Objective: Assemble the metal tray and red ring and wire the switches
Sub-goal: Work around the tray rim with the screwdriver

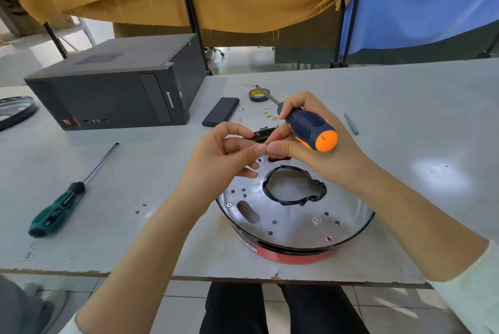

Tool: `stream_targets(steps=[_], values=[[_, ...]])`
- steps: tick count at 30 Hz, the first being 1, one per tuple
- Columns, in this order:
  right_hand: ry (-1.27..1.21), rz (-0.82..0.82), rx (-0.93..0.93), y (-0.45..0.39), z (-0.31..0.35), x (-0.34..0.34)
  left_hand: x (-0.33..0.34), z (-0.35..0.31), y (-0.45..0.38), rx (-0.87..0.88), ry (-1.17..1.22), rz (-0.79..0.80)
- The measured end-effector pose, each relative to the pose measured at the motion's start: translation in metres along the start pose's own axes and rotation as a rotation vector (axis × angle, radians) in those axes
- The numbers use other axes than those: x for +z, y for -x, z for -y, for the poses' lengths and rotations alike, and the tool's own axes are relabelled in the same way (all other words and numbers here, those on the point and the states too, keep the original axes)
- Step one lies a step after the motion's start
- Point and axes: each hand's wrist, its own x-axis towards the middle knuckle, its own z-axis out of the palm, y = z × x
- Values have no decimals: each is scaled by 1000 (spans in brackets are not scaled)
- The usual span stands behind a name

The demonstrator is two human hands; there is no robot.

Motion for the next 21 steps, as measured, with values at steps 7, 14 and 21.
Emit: stream_targets(steps=[7,14,21], values=[[193,112,39,6,-4,-11,-12,34,7,27,-409,-278],[247,206,78,8,-11,-22,-12,53,-10,-199,-235,-182],[275,225,114,6,-21,-35,-20,54,-55,-184,-342,42]])
